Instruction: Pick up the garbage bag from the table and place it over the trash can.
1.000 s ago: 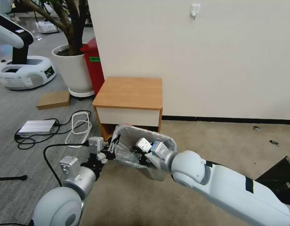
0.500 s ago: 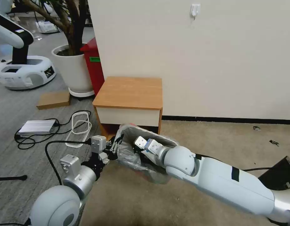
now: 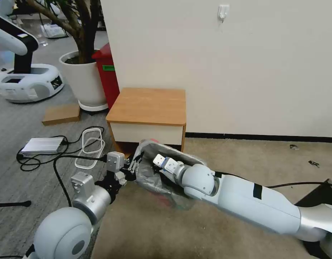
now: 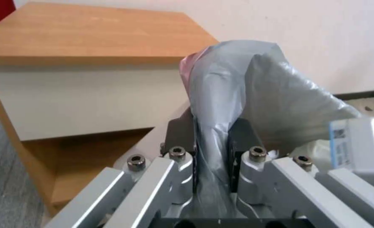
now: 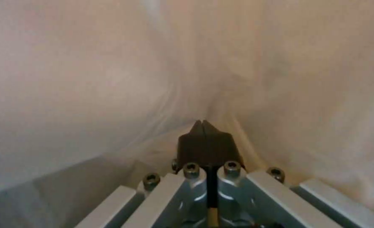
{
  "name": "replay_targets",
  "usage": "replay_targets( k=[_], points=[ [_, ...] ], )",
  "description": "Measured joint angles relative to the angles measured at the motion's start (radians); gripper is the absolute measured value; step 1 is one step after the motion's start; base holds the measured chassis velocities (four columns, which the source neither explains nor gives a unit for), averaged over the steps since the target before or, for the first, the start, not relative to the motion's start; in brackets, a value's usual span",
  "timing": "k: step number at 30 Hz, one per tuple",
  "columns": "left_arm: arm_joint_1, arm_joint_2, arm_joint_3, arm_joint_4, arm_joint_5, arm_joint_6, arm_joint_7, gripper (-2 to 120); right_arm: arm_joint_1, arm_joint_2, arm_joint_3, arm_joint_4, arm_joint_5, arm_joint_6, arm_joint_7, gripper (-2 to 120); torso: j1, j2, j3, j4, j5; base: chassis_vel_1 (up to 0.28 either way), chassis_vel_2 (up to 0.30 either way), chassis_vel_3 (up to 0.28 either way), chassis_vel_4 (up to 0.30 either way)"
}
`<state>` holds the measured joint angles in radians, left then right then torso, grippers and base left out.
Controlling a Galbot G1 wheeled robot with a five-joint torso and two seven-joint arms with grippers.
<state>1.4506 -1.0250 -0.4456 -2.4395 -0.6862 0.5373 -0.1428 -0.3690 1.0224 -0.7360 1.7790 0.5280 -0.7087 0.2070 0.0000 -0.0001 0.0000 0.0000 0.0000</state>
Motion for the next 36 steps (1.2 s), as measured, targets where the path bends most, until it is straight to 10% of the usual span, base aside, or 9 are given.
replay_targets(
  k=[36],
  points=[
    [0.004,-0.012,-0.006,0.057,0.021,-0.001,0.051,9,0.121,-0.007,-0.113,0.05,0.215,0.0,0.071,0,0.0,0.0,0.0,0.0001,0.0,0.0,0.0,0.0,0.0]
  ],
)
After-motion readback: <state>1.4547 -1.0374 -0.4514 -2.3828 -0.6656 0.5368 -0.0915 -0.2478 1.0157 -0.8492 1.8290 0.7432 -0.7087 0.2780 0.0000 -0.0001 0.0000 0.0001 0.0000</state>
